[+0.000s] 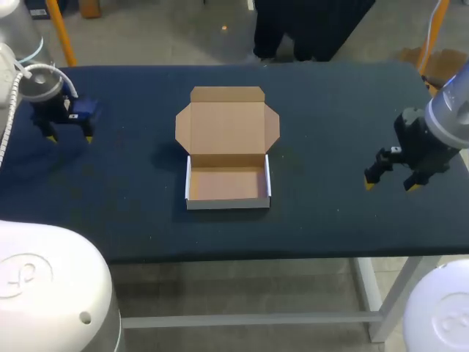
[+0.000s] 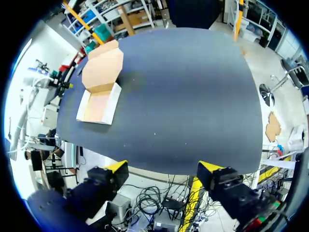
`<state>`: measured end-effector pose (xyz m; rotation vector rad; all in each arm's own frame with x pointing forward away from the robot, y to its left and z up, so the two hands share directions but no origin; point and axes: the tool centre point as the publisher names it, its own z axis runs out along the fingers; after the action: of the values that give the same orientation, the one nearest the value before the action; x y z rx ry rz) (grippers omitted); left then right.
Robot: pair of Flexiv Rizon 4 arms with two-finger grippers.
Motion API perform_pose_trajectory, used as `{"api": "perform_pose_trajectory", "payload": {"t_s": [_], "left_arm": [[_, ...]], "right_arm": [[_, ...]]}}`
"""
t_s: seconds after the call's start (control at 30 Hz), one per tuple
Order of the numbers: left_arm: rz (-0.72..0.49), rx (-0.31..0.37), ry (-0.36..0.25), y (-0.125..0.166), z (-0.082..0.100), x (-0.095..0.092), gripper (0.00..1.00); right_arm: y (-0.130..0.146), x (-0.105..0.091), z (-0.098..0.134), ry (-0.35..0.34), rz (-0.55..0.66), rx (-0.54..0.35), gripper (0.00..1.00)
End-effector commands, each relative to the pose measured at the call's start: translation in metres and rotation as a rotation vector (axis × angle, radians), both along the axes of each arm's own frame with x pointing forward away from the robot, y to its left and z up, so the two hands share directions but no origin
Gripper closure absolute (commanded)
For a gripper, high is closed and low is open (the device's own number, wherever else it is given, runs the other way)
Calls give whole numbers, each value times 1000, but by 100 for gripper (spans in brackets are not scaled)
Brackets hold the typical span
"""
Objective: Assemble the packaging by folding the flat box into shape, placing the metal phone stand inside, and closing the box properly
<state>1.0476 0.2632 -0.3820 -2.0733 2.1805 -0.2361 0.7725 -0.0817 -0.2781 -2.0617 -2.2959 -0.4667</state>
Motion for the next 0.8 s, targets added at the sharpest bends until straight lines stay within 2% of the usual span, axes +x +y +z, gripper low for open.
{"api": "perform_pose_trajectory", "payload": {"t_s": [0.03, 0.8], "left_arm": [[-7, 8, 5, 1, -5, 4, 0], [-40, 27, 4, 4, -13, 28, 0]], "right_arm": [[0, 0, 2, 5, 0, -2, 0], [0, 0, 2, 5, 0, -2, 0]]}}
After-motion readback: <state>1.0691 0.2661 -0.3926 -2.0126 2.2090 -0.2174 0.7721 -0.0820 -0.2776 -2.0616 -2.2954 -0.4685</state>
